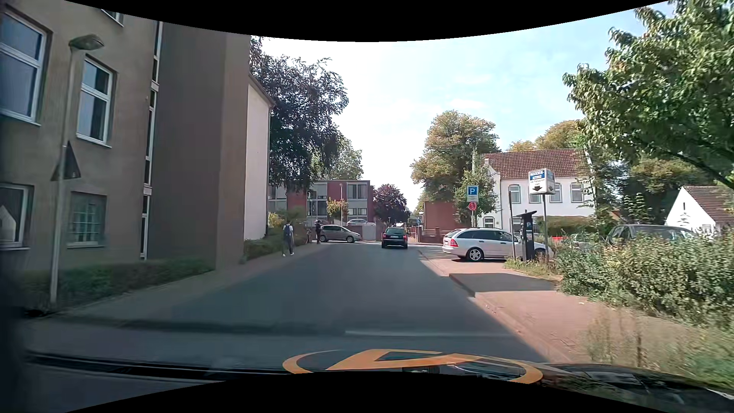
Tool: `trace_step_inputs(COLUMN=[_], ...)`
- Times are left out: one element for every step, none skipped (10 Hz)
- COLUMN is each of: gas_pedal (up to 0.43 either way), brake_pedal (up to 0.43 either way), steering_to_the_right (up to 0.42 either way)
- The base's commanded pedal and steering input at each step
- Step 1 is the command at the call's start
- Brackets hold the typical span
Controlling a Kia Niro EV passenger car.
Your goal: Follow the waypoints while adhering to traffic rules and regulations
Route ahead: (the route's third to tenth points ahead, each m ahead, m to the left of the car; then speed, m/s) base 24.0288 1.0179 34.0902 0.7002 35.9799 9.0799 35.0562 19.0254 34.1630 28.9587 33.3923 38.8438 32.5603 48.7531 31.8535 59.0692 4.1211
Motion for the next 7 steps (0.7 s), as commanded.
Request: trace_step_inputs(gas_pedal=[0.039, 0.039, 0.039, 0.039, 0.039, 0.039, 0.039], brake_pedal=[0.0, 0.0, 0.0, 0.0, 0.0, 0.0, 0.0], steering_to_the_right=[0.008, 0.007, 0.007, 0.007, 0.007, 0.007, 0.007])
